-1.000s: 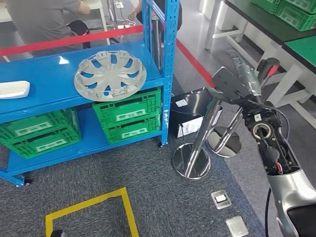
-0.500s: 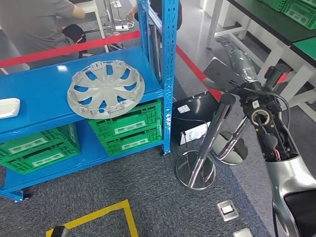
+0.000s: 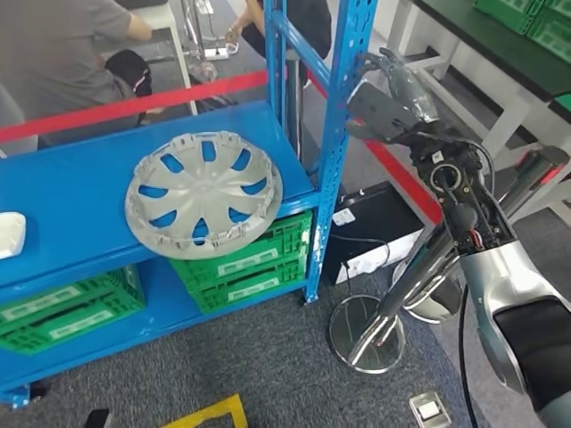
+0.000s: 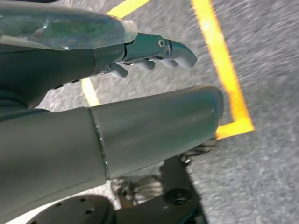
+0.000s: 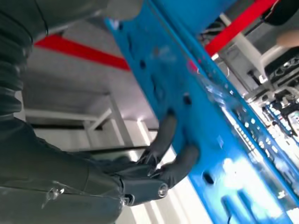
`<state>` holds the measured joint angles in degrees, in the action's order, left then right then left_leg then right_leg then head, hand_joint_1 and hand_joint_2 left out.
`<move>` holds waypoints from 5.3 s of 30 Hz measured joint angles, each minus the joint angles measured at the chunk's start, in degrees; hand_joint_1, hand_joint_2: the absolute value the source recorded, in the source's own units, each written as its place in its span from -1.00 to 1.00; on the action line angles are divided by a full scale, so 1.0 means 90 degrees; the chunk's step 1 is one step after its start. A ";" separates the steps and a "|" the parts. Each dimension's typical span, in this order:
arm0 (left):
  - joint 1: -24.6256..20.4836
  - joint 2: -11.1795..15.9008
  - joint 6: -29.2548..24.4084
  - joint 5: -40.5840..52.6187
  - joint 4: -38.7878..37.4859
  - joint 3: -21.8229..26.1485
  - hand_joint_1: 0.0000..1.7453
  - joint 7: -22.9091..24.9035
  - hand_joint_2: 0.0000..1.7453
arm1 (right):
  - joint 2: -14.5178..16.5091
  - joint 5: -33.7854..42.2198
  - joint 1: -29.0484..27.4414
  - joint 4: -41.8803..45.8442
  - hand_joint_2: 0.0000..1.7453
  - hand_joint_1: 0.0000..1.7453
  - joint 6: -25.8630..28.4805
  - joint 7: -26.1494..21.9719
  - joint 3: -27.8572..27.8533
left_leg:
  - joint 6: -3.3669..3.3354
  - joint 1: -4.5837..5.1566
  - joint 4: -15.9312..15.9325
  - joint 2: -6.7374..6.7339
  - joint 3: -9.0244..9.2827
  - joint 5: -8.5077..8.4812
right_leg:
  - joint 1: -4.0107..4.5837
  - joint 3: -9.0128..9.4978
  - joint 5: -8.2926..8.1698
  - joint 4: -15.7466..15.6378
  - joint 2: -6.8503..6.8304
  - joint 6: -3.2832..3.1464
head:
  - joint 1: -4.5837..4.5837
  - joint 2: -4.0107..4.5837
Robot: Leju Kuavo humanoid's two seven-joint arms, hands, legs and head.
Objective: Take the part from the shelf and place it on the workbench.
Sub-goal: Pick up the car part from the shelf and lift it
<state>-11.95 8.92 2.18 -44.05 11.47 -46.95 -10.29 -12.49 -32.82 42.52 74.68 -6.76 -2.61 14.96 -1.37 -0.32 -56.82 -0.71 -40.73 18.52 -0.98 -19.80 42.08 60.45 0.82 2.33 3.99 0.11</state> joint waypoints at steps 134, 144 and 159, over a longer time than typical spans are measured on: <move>-0.0136 -0.0142 -0.0119 0.0064 0.0000 -0.0182 -1.00 0.0104 -1.00 | 0.2834 -0.0275 -0.0211 -0.2684 1.00 -1.00 0.0751 -0.0744 0.2694 | 0.0231 0.0037 0.0361 -0.0021 0.0612 0.0259 | 0.0061 -0.1004 -0.1489 -0.0629 -0.0236 -0.0231 | -0.0165 0.0000; -0.0114 -0.0162 -0.0121 0.0044 0.0000 -0.0182 -1.00 0.0105 -1.00 | 0.3012 -0.0152 -0.0225 -0.2868 1.00 -1.00 0.0599 -0.0792 0.2939 | 0.0231 0.0038 0.0360 -0.0021 0.0613 0.0259 | 0.0060 -0.0999 -0.1490 -0.0630 -0.0235 -0.0230 | -0.0165 0.0000; -0.0087 -0.0227 -0.0174 -0.0061 0.0000 -0.0185 -1.00 0.0107 -1.00 | 0.2970 0.0077 -0.0378 -0.2440 1.00 -1.00 0.0461 -0.0379 0.3369 | 0.0231 0.0036 0.0359 -0.0025 0.0620 0.0259 | 0.0058 -0.1005 -0.1490 -0.0632 -0.0231 -0.0231 | -0.0165 0.0000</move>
<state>-12.74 6.87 0.62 -44.60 11.47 -48.61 -9.33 14.23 -32.14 39.12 52.72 -2.61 -6.02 45.28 0.71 0.00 -53.58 -0.94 -35.15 20.85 -0.46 -28.85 28.68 54.76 -1.26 0.26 2.51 0.11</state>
